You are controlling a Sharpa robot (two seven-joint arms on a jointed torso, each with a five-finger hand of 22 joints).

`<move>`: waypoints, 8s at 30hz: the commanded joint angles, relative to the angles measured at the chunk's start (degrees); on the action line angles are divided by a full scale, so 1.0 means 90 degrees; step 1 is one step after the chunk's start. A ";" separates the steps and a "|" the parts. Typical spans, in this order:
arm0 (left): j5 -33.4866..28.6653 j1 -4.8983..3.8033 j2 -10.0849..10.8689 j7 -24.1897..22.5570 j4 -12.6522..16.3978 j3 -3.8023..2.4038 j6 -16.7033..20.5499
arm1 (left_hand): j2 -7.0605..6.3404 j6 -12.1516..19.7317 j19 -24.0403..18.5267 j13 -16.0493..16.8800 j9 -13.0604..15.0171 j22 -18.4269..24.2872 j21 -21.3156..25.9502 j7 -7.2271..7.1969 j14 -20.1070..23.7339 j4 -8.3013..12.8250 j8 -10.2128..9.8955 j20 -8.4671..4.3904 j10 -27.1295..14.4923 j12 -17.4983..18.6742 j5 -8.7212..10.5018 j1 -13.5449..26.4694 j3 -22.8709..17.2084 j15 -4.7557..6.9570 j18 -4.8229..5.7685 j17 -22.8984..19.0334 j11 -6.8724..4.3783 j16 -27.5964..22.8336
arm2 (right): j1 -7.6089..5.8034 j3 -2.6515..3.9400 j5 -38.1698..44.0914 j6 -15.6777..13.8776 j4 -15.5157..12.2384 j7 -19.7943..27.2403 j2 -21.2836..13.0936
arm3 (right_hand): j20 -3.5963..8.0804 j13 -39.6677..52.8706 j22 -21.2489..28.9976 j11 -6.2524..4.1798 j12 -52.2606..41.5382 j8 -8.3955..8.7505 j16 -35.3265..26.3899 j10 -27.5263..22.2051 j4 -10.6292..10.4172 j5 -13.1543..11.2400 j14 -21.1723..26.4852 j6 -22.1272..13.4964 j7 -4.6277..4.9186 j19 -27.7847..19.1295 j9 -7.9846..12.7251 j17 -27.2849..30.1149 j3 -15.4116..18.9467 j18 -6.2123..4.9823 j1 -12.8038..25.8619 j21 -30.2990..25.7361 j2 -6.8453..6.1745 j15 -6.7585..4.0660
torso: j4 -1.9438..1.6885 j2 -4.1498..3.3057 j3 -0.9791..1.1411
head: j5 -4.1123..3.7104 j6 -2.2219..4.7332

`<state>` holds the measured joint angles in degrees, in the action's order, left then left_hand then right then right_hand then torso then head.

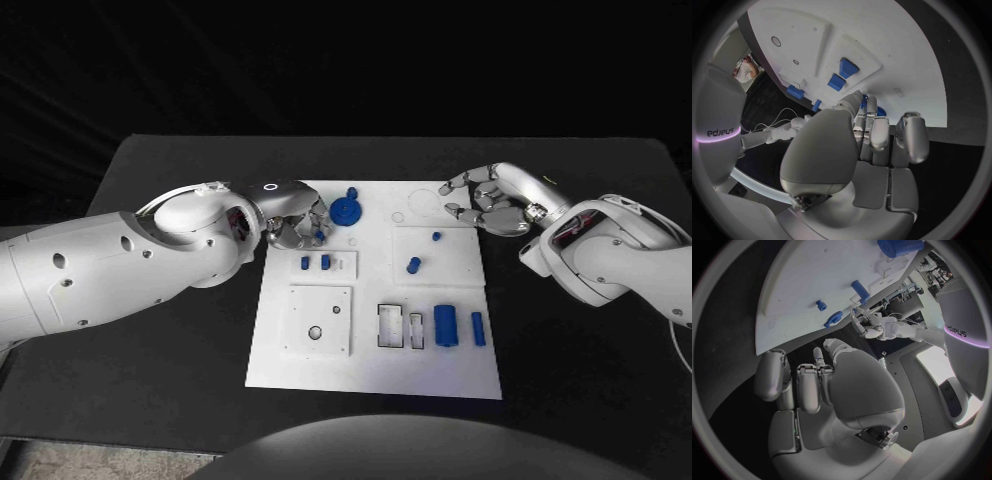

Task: Assemble the parts on the task board

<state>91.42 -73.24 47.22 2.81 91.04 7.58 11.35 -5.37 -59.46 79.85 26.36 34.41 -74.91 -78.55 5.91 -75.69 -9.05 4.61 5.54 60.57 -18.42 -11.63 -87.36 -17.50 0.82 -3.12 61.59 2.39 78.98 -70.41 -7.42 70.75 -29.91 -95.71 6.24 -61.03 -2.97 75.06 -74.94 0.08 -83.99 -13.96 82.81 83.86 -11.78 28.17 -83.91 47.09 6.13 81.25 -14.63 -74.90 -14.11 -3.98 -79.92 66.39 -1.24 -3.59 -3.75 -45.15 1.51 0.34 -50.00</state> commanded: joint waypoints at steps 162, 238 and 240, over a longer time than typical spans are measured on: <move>-0.8137 0.0141 0.0676 -0.4651 -0.0017 0.0211 0.1410 | 0.0873 0.2140 -0.6810 -0.2579 -0.3395 0.3781 0.7988 0.0132 0.6143 -0.0849 -0.0112 0.1254 -0.4567 -0.0035 -0.0977 0.0706 0.2967 -0.1407 -0.0654 -0.6454 0.0354 -0.7973 | 0.0068 0.0020 0.3187 0.2508 -0.0045 -0.1990 0.0495 | -0.0267 -0.5313 -0.0366 0.0530 0.6416 -0.0107 -0.2357 -0.4583 0.0811 -0.0369 0.0871 0.0548 -0.0030 -0.1006 -0.1300 0.1496 -0.0022 -0.0532 0.0049 -0.3482 -0.0675 0.0325 | -0.0181 0.0250 -0.0241 | -0.0353 0.0000; -0.8107 0.0182 0.0504 -0.4427 -0.0204 0.0241 0.1110 | 0.1058 0.1704 -0.6215 -0.2518 -0.3370 0.4026 0.7744 0.0262 0.5549 -0.0816 -0.0041 0.1238 -0.4009 -0.0403 -0.1722 0.0108 0.3101 -0.1532 -0.0520 -0.6426 0.0570 -0.7632 | -0.0543 0.0033 0.2586 0.1650 -0.1081 -0.1480 0.0339 | -0.0258 -0.5221 -0.0432 0.0413 0.5693 -0.0679 -0.2277 -0.3514 0.1392 0.0121 0.0954 0.0725 0.0146 -0.1045 -0.1967 0.1753 -0.0577 -0.0501 -0.0140 -0.3058 -0.0478 0.0349 | -0.0175 0.0257 -0.0249 | -0.0179 0.0000; -0.8107 0.0194 0.0486 -0.4427 -0.0227 0.0242 0.1092 | 0.1070 0.1713 -0.6214 -0.2518 -0.3372 0.4030 0.7745 0.0263 0.5553 -0.0818 -0.0043 0.1238 -0.4009 -0.0402 -0.1725 0.0104 0.3098 -0.1531 -0.0519 -0.6427 0.0574 -0.7633 | -0.0453 0.0033 0.2706 0.1751 -0.1135 -0.1520 0.0446 | -0.0262 -0.5238 -0.0436 0.0419 0.5717 -0.0648 -0.2263 -0.3517 0.1391 0.0091 0.0943 0.0711 0.0150 -0.1035 -0.1949 0.1745 -0.0579 -0.0497 -0.0139 -0.3028 -0.0481 0.0352 | -0.0177 0.0265 -0.0253 | -0.0185 0.0000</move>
<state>18.14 -71.55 51.79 -36.64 89.03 9.77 22.51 4.24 -43.92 23.58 3.62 4.03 -38.68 -8.65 8.37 -25.56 -16.25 3.90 16.58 24.05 -21.96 -26.95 -85.96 10.09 -13.10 -8.90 3.73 7.39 10.04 -74.85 -7.08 93.87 -16.90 -105.56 -6.47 -57.31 -5.11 27.96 -74.93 5.88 -32.81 -19.93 62.19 49.65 0.95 29.17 -75.02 53.83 7.37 71.77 -32.20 -59.16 -19.54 -8.85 -81.52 38.94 -5.51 -0.43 -5.39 -42.86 -0.74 -1.33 -50.00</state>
